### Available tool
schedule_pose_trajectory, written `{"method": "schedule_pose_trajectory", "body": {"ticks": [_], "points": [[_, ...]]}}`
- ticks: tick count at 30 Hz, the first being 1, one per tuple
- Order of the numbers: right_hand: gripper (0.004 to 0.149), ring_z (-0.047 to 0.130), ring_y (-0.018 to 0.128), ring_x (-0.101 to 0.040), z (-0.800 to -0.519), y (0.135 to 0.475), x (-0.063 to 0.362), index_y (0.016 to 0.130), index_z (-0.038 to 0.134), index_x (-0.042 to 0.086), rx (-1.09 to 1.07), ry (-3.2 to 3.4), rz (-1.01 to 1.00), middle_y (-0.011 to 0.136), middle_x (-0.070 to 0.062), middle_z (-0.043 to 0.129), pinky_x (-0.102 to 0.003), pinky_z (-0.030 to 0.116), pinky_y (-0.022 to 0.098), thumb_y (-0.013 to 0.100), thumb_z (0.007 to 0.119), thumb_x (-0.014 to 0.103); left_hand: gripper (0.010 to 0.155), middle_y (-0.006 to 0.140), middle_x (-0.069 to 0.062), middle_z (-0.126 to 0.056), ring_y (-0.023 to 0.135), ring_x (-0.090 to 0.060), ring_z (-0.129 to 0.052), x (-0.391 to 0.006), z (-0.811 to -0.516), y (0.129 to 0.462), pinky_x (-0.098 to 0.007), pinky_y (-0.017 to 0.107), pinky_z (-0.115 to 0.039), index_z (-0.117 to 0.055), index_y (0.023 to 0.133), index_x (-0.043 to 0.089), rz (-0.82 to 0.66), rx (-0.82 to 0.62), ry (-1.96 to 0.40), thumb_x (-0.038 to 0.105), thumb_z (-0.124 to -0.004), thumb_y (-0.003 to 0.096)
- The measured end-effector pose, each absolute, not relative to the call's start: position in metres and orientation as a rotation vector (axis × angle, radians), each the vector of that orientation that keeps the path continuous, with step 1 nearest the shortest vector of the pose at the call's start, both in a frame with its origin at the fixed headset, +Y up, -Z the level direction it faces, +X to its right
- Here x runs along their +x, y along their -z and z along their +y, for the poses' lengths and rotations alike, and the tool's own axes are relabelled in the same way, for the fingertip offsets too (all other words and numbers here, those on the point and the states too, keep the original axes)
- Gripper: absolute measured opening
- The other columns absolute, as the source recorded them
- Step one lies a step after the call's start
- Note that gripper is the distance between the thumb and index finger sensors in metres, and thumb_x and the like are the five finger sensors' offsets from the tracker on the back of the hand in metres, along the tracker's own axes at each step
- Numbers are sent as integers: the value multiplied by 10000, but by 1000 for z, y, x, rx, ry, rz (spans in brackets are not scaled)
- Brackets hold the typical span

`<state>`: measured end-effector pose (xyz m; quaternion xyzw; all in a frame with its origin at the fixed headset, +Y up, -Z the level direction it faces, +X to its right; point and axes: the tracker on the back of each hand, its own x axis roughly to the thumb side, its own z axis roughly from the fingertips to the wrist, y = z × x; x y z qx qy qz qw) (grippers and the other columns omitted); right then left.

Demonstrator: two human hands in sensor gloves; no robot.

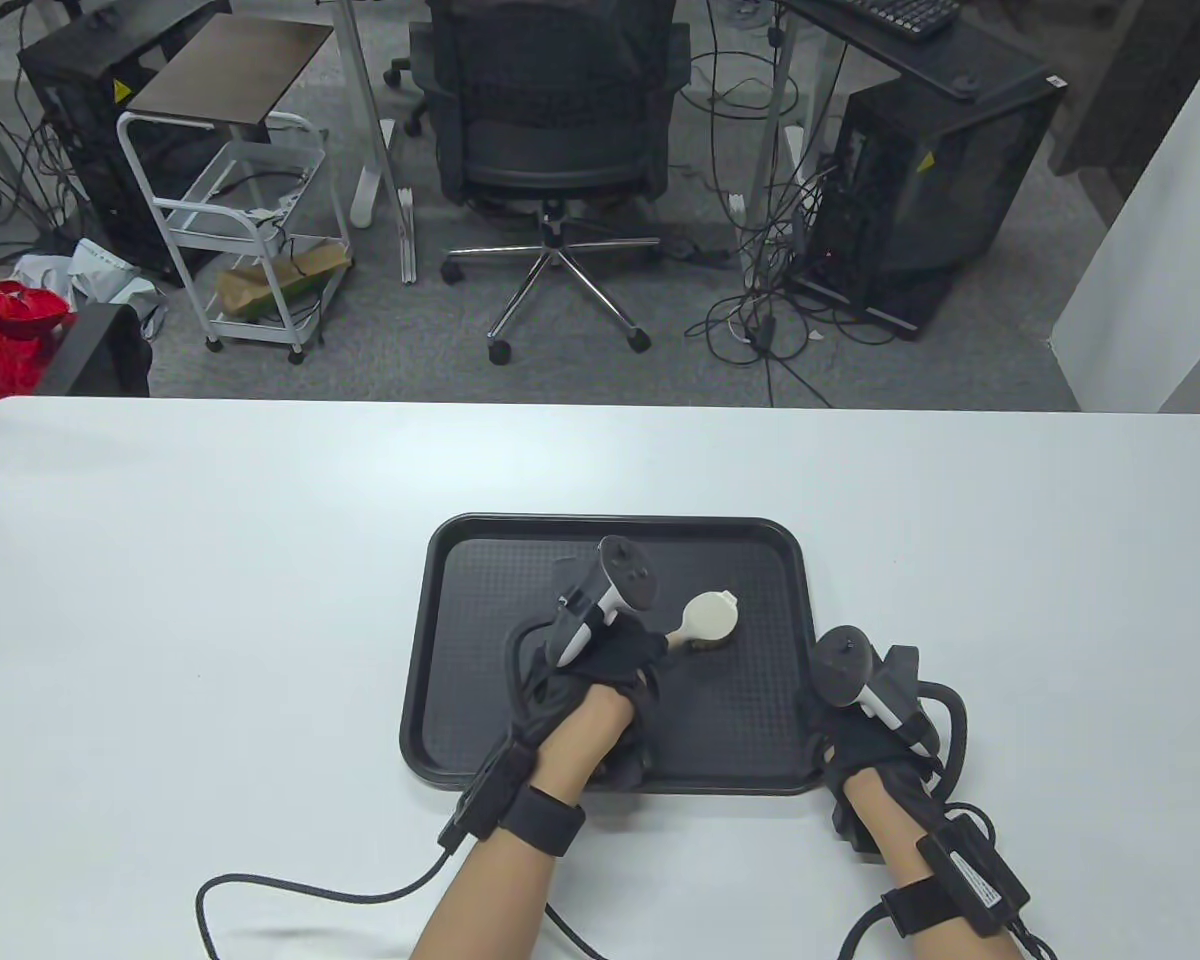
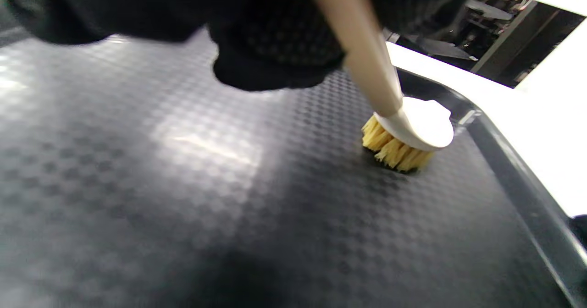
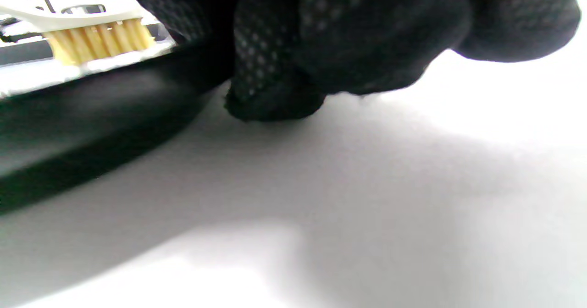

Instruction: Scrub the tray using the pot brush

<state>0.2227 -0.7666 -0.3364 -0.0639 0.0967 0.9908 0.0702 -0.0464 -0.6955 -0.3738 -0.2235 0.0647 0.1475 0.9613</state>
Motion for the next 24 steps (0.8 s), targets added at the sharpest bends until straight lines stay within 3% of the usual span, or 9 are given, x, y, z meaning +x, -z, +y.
{"method": "schedule_pose_trajectory", "body": {"ticks": [14, 24], "points": [[581, 956, 181, -257, -767, 336, 223, 951, 630, 74, -193, -2981, 290, 389, -48, 1002, -475, 830, 290, 473, 770, 374, 574, 502, -32, -1029, 118, -206, -985, -155, -686, 378, -476, 392, -856, -865, 784, 102, 320, -535, -398, 531, -815, 406], [583, 957, 181, -257, -767, 336, 223, 951, 630, 73, -193, -2980, 290, 388, -47, 1001, -474, 830, 290, 472, 770, 375, 568, 535, -25, -1012, 151, -211, -972, -235, -694, 372, -474, 416, -841, -845, 808, 121, 391, -578, -597, 507, -855, 392]]}}
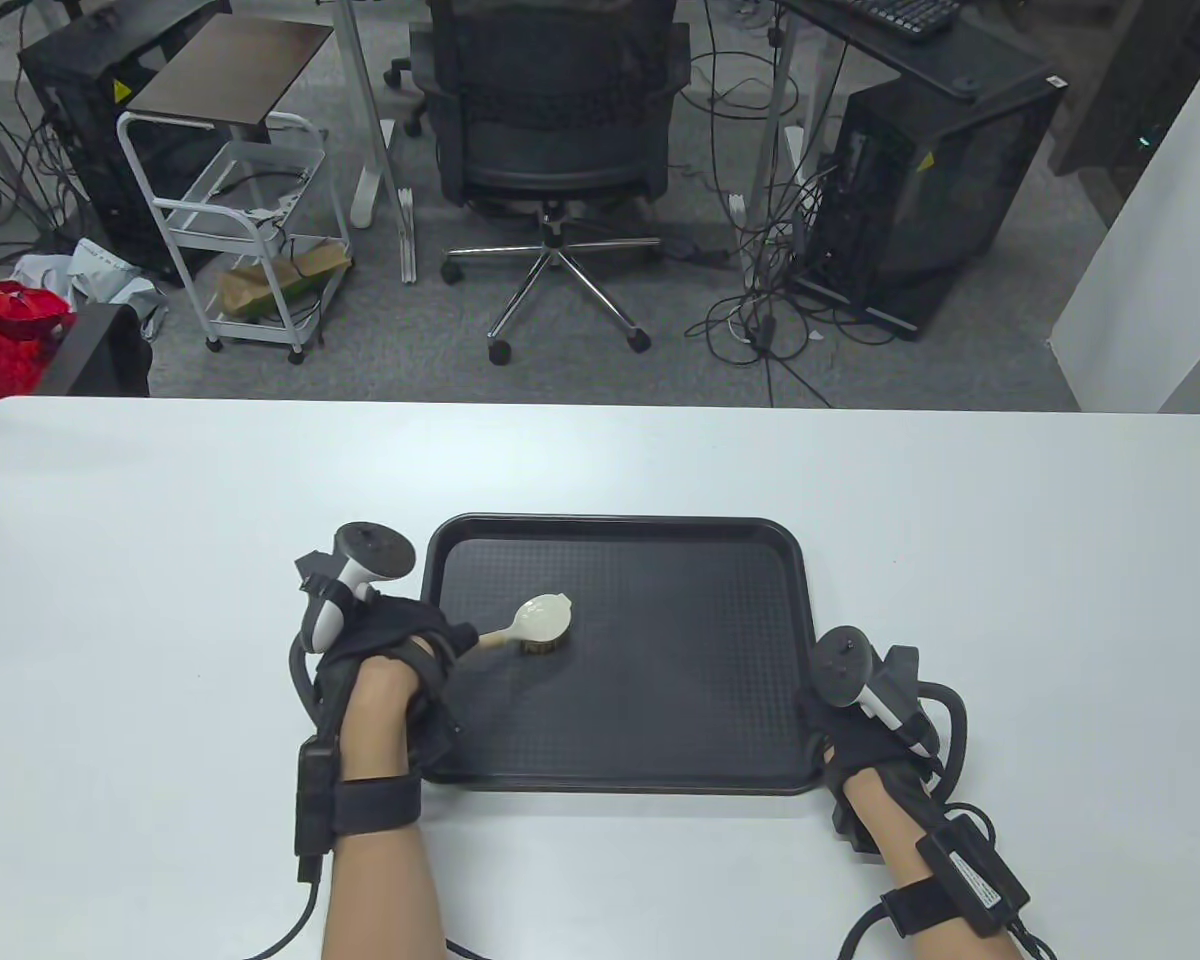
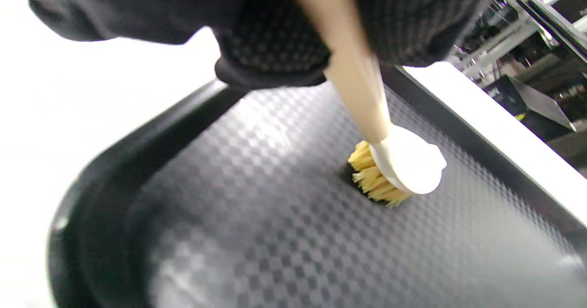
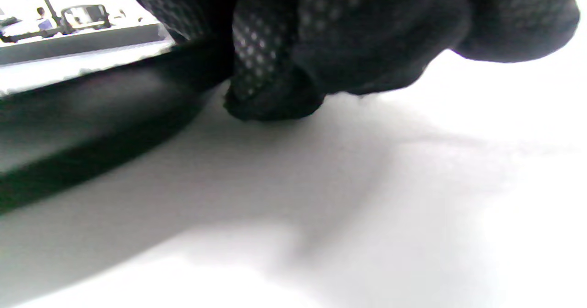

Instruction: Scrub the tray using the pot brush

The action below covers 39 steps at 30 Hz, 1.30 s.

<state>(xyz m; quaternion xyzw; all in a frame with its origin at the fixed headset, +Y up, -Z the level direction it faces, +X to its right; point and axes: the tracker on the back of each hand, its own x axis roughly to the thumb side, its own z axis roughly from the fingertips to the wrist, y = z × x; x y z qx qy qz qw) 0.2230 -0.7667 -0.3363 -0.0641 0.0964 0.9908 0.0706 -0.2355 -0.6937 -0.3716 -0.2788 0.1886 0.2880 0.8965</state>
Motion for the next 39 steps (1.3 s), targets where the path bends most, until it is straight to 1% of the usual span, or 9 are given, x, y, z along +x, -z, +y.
{"method": "schedule_pose_trajectory", "body": {"ticks": [11, 14, 17, 19, 23, 26, 29, 34, 39], "points": [[582, 957, 181, -256, -767, 336, 223, 950, 630, 74, -193, -2980, 290, 388, -46, 1002, -473, 831, 290, 472, 770, 375, 537, 574, -52, -990, 193, -245, -956, -300, -698, 355, -500, 445, -811, -860, 813, 137, 511, -543, -713, 469, -874, 392], [582, 957, 180, -255, -767, 336, 223, 951, 630, 75, -193, -2981, 289, 388, -46, 1002, -473, 830, 290, 473, 770, 375, 539, 591, -56, -976, 214, -255, -944, -310, -689, 349, -507, 469, -790, -850, 817, 131, 554, -490, -692, 463, -873, 393], [581, 957, 181, -255, -767, 336, 223, 950, 630, 75, -193, -2981, 289, 388, -46, 1002, -473, 831, 289, 473, 770, 375, 539, 580, -61, -977, 196, -241, -944, -305, -674, 347, -499, 456, -800, -845, 815, 121, 510, -438, -704, 460, -874, 397], [582, 957, 180, -256, -767, 336, 223, 950, 631, 72, -193, -2980, 290, 388, -47, 1002, -474, 830, 290, 473, 770, 375, 547, 566, -56, -984, 171, -217, -949, -293, -662, 348, -484, 433, -820, -838, 814, 114, 446, -417, -731, 476, -859, 404], [582, 957, 181, -256, -767, 336, 223, 951, 629, 74, -194, -2981, 289, 388, -47, 1001, -473, 830, 290, 473, 769, 375, 552, 564, -38, -987, 163, -194, -957, -241, -648, 362, -470, 419, -835, -831, 818, 117, 253, -392, -758, 491, -837, 412], [582, 957, 181, -255, -767, 336, 223, 951, 630, 75, -195, -2983, 287, 388, -46, 1002, -473, 831, 289, 473, 769, 376, 555, 561, -32, -990, 155, -182, -960, -195, -648, 372, -465, 409, -843, -827, 818, 115, 131, -390, -768, 496, -823, 414], [582, 957, 181, -255, -767, 336, 223, 951, 630, 75, -195, -2981, 290, 389, -46, 1001, -473, 830, 290, 473, 769, 375, 557, 556, -29, -993, 147, -178, -962, -138, -658, 379, -463, 403, -846, -828, 815, 115, 12, -430, -781, 501, -817, 413], [582, 957, 182, -256, -767, 336, 223, 951, 629, 75, -194, -2981, 290, 389, -46, 1002, -473, 830, 290, 472, 770, 375, 563, 549, -23, -998, 138, -171, -965, -77, -679, 378, -460, 395, -853, -831, 810, 115, -25, -455, -668, 509, -808, 408], [582, 957, 180, -257, -767, 336, 223, 950, 630, 74, -193, -2983, 288, 388, -47, 1002, -474, 830, 289, 472, 770, 374, 566, 548, -30, -1003, 128, -172, -969, -46, -696, 373, -464, 371, -857, -833, 807, 105, -53, -417, -656, 503, -806, 405]]}}
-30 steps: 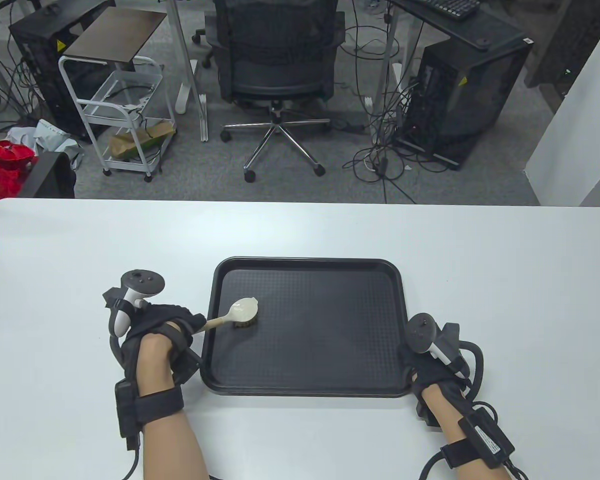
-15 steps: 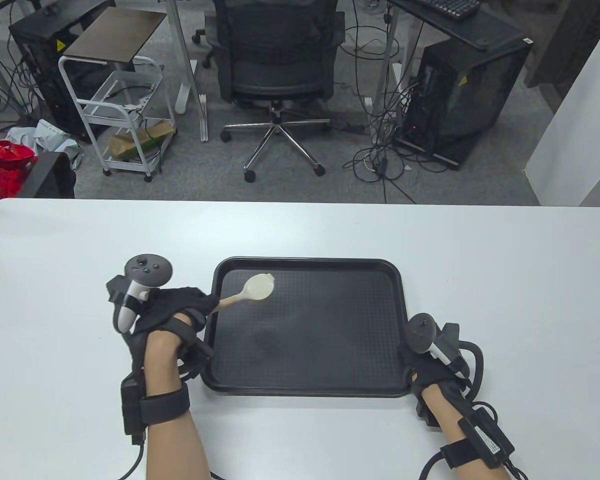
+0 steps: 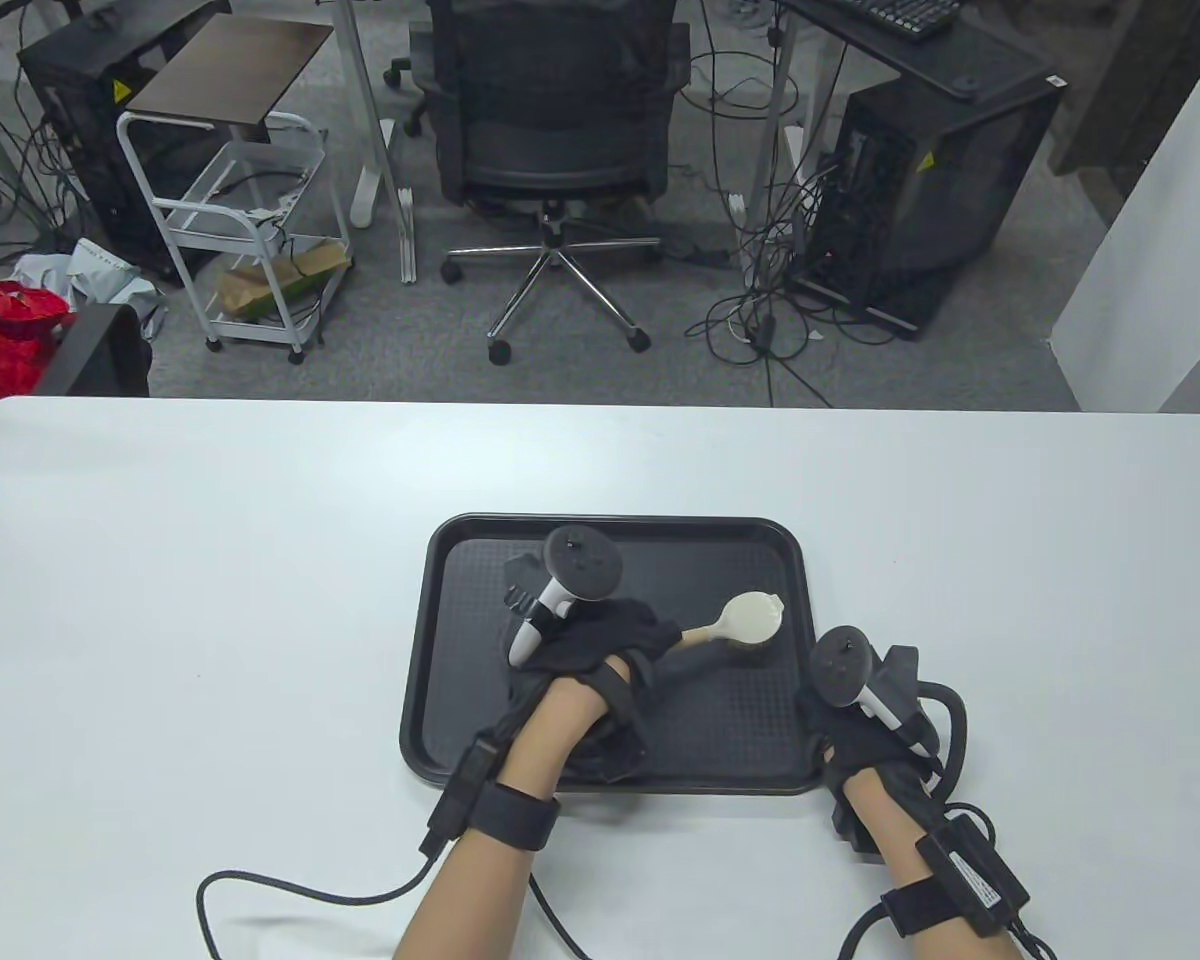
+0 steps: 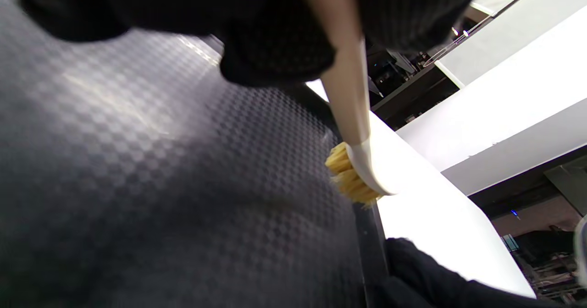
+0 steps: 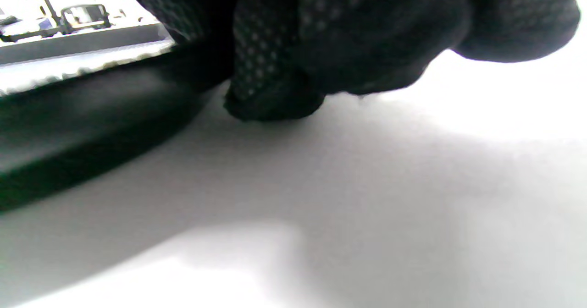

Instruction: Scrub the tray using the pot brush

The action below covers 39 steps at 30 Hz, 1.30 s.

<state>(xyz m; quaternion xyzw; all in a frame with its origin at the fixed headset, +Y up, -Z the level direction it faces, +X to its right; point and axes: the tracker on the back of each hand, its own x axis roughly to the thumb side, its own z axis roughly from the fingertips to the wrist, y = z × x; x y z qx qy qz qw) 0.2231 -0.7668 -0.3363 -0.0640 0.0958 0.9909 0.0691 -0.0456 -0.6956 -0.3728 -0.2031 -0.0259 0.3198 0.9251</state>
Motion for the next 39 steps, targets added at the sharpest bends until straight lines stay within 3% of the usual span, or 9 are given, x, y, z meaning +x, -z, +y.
{"method": "schedule_pose_trajectory", "body": {"ticks": [8, 15, 30, 39], "points": [[583, 956, 181, -258, -767, 336, 223, 950, 630, 72, -192, -2980, 291, 389, -48, 1002, -475, 830, 290, 472, 770, 374, 567, 550, -29, -1006, 117, -159, -970, -19, -718, 369, -458, 355, -864, -831, 805, 102, -79, -438, -617, 503, -791, 406], [582, 957, 180, -257, -767, 336, 223, 950, 630, 73, -192, -2981, 290, 387, -47, 1002, -475, 830, 289, 472, 771, 373, 561, 545, -36, -1012, 117, -178, -974, -17, -721, 367, -467, 357, -859, -835, 809, 110, -72, -448, -574, 497, -802, 404], [582, 956, 181, -258, -767, 337, 223, 950, 630, 73, -192, -2981, 290, 388, -48, 1002, -475, 830, 290, 472, 771, 373, 575, 557, -50, -1005, 147, -215, -979, -79, -709, 379, -489, 383, -839, -832, 817, 100, 42, -617, -504, 504, -810, 407], [582, 957, 182, -258, -767, 337, 223, 950, 630, 73, -192, -2981, 290, 389, -49, 1002, -475, 829, 291, 472, 770, 374, 578, 563, -51, -1007, 160, -219, -985, -116, -689, 378, -493, 396, -836, -836, 817, 101, 122, -597, -398, 507, -815, 407]]}}
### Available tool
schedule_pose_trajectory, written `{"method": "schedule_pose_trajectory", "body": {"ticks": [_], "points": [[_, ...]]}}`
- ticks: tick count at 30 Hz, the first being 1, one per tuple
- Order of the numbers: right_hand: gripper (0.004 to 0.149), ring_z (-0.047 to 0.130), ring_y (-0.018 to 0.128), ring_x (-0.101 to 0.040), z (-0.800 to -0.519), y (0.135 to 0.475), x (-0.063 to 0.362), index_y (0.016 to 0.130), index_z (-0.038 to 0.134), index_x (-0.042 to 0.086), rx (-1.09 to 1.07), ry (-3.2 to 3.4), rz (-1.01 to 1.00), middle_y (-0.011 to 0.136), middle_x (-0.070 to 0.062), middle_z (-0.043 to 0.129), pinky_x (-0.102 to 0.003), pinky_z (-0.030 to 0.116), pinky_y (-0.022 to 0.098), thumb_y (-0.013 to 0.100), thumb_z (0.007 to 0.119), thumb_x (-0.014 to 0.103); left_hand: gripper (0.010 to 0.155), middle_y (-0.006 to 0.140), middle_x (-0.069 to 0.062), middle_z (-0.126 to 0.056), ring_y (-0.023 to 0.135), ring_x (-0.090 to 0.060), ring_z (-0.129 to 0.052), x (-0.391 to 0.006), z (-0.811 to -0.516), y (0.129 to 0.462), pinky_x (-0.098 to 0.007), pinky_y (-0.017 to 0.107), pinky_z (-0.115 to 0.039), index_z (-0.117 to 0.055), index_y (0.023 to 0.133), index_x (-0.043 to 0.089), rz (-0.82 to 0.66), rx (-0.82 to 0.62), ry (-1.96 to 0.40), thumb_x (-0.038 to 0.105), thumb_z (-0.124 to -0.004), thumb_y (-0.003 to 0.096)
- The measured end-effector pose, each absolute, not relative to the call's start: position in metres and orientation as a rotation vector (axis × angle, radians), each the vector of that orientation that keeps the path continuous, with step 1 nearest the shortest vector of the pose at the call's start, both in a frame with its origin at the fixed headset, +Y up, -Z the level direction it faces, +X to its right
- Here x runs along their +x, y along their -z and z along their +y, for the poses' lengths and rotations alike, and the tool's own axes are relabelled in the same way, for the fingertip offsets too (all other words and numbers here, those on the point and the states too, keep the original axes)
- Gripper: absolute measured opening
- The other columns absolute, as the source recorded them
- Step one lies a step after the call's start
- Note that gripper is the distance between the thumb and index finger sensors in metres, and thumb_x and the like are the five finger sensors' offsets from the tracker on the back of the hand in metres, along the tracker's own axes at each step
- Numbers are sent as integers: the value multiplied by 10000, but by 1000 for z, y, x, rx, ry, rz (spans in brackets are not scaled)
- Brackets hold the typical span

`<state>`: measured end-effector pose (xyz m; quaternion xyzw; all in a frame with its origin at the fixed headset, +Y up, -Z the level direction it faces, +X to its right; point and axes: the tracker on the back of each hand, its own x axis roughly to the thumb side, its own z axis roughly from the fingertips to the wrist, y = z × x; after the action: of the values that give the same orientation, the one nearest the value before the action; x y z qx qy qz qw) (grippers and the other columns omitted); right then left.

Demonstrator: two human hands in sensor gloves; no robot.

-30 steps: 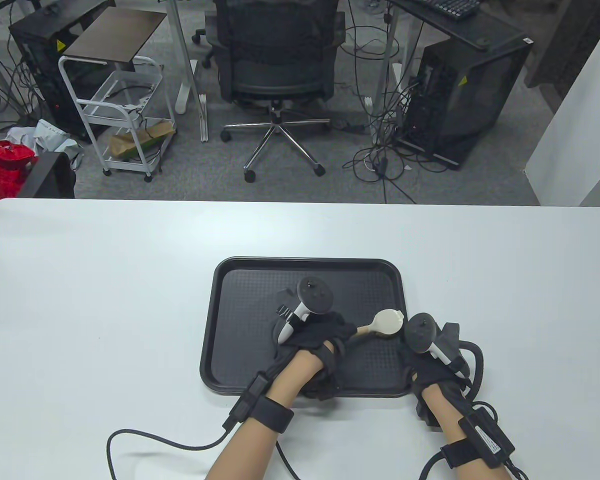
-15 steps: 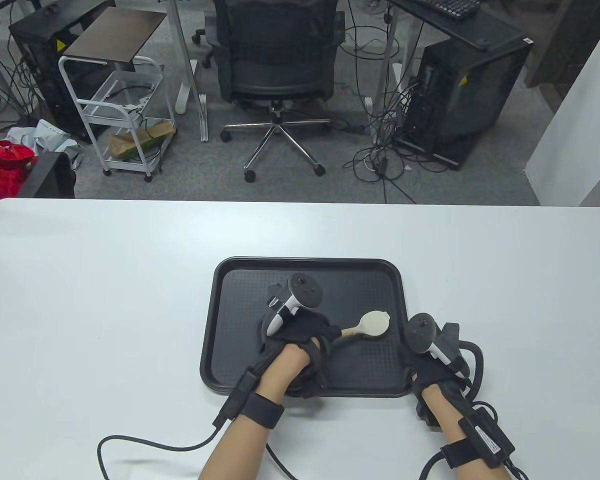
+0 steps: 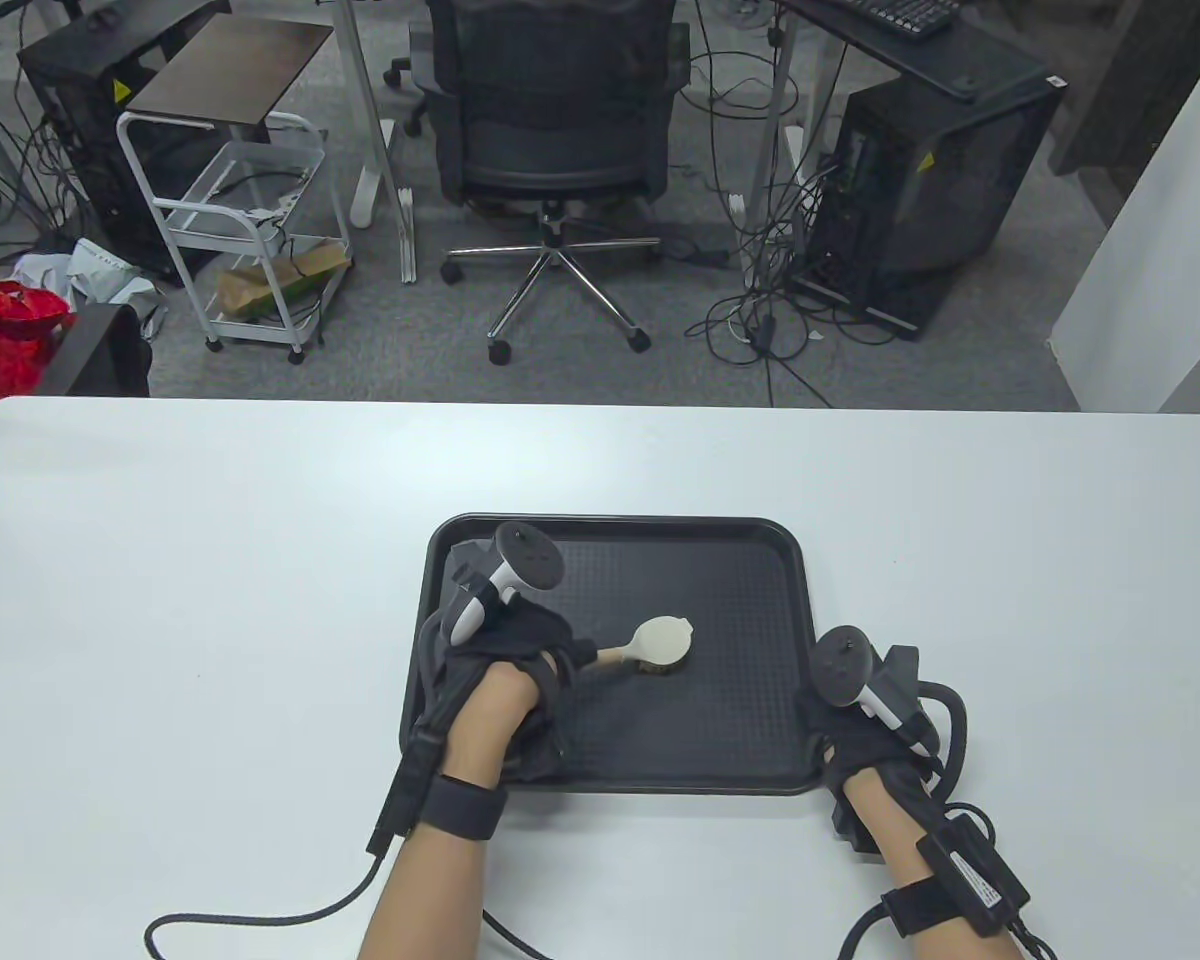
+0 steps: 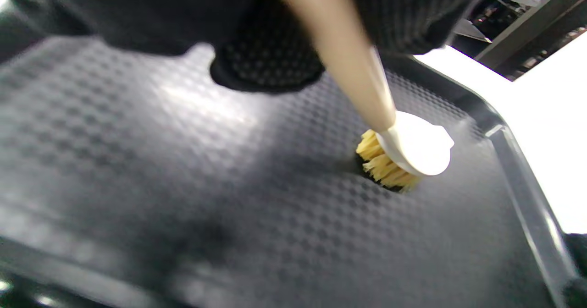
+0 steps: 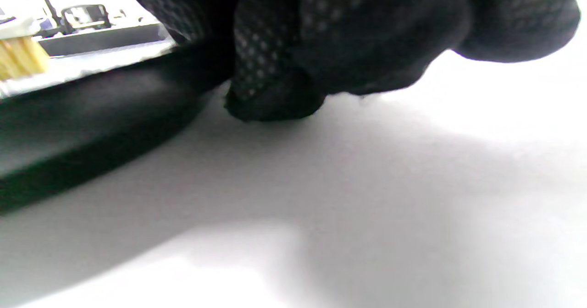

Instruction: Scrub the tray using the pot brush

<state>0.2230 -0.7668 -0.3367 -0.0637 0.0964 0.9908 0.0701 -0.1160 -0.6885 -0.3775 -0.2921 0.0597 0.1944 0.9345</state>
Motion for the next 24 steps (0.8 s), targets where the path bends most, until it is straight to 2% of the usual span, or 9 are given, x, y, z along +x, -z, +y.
{"method": "schedule_pose_trajectory", "body": {"ticks": [7, 11, 15, 21, 24], "points": [[582, 957, 181, -257, -767, 337, 223, 951, 630, 73, -192, -2983, 289, 388, -47, 1002, -475, 830, 290, 472, 770, 374, 573, 569, -49, -1008, 174, -223, -990, -149, -685, 378, -495, 406, -834, -844, 811, 104, 186, -626, -399, 509, -818, 406], [582, 957, 181, -257, -767, 337, 223, 951, 631, 75, -193, -2981, 289, 389, -47, 1002, -475, 830, 290, 472, 770, 375, 564, 572, -53, -1010, 184, -234, -994, -181, -688, 377, -503, 413, -828, -856, 805, 111, 245, -648, -440, 503, -831, 400], [581, 957, 181, -257, -767, 337, 223, 950, 631, 75, -193, -2980, 290, 388, -46, 1003, -474, 830, 290, 472, 770, 375, 559, 569, -58, -1016, 187, -244, -995, -216, -685, 372, -507, 418, -825, -870, 794, 110, 338, -613, -472, 494, -854, 389], [581, 957, 181, -256, -767, 337, 223, 950, 631, 76, -193, -2979, 290, 388, -46, 1002, -474, 830, 290, 472, 771, 375, 546, 544, -73, -1029, 165, -251, -988, -263, -685, 361, -513, 407, -829, -908, 769, 102, 381, -597, -576, 467, -894, 364], [582, 957, 182, -257, -767, 337, 223, 951, 630, 75, -193, -2980, 289, 388, -47, 1002, -474, 830, 291, 473, 770, 375, 514, 556, -75, -1019, 183, -268, -973, -286, -684, 355, -519, 429, -813, -927, 778, 142, 424, -568, -615, 446, -907, 364]]}}
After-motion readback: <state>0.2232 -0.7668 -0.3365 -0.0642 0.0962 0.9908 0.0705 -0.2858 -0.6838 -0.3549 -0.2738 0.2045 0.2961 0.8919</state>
